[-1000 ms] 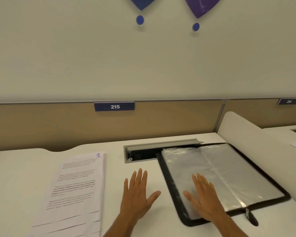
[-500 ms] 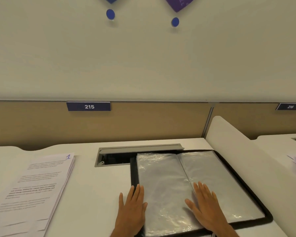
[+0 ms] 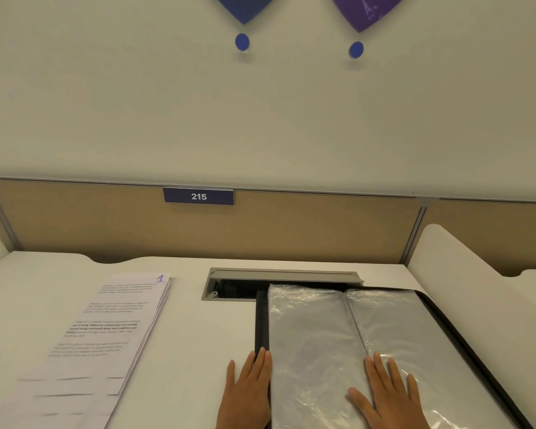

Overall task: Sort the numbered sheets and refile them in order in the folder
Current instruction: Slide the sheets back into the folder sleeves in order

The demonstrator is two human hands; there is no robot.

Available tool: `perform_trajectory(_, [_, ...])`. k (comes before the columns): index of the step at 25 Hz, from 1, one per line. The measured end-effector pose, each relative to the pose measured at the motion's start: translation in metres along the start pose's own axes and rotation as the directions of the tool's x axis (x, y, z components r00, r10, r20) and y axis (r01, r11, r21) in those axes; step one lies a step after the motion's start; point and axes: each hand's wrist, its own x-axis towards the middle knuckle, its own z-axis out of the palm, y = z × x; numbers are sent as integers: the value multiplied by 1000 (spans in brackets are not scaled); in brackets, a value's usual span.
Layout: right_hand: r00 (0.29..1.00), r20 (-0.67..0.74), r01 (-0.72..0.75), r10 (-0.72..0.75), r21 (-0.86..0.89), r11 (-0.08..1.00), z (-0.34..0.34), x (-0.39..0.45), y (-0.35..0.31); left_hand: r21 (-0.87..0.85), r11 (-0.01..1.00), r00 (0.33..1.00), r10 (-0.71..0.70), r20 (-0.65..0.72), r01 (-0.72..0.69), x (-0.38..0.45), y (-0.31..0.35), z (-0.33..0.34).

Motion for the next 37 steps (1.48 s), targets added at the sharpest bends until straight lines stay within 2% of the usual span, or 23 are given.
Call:
perform_trajectory(1, [1000,-1,1,0,11,1000,1,-3,-6,-33,999,991,-21,134,25,-5,-5,3])
perform_trajectory(2, [1000,-7,-2,2,24,1000,1,-5,-11,-23,999,980,-31,195,36,-7,-9,4])
perform_trajectory(4, [1000,-18,1,0,36,999,4,-9,-21,15,999,999,-49,0,49,-14,-19,-3])
perform_trajectory(5, [1000,-19,6,-5,45,999,6,-11,-26,71,997,998,-34,-48,38,-18,-23,-5])
perform_trajectory(6, [1000,-15,11,-10,53,999,8,-13,-31,55,998,997,-39,-63,42,-22,-26,-7])
perform_trajectory(8, [999,-31,16,-14,49,999,8,-18,-44,89,995,981,-15,-192,33,-25,-33,-13])
perform_trajectory(10, [999,-42,5,-4,20,1000,12,-20,-56,109,993,985,-33,-172,52,-33,-49,-7])
perform_trajectory(12, [998,-60,-12,13,10,1000,17,-21,-68,8,1000,997,-6,-83,7,-41,-64,4])
perform_trajectory(13, [997,-76,-19,21,31,999,20,-22,-76,52,999,992,9,-127,-3,-43,-75,10])
perform_trajectory(14, [995,-96,-11,16,52,999,22,-24,-82,74,997,995,-22,-99,29,-46,-86,13])
perform_trajectory(16, [998,-67,26,-22,56,998,30,-25,-89,56,998,990,13,-142,-5,-54,-97,9])
perform_trajectory(18, [991,-119,74,-58,137,988,44,-22,-97,55,998,982,25,-185,-15,-61,-108,6])
perform_trajectory(21, [966,-218,173,-141,137,975,57,-22,-112,16,999,966,31,-257,-27,-66,-126,8])
perform_trajectory(24, [935,-310,232,-172,168,958,60,-25,-128,16,1000,978,12,-208,-9,-73,-142,5])
perform_trajectory(27, [922,-341,254,-186,168,952,62,-29,-145,40,999,976,14,-217,-6,-78,-156,0])
perform_trajectory(33, [881,-438,285,-181,183,941,70,-30,-168,161,987,945,65,-320,-13,-82,-183,-3])
perform_trajectory(37, [861,-467,310,-204,162,937,72,-29,-180,168,985,919,92,-385,-28,-86,-199,0])
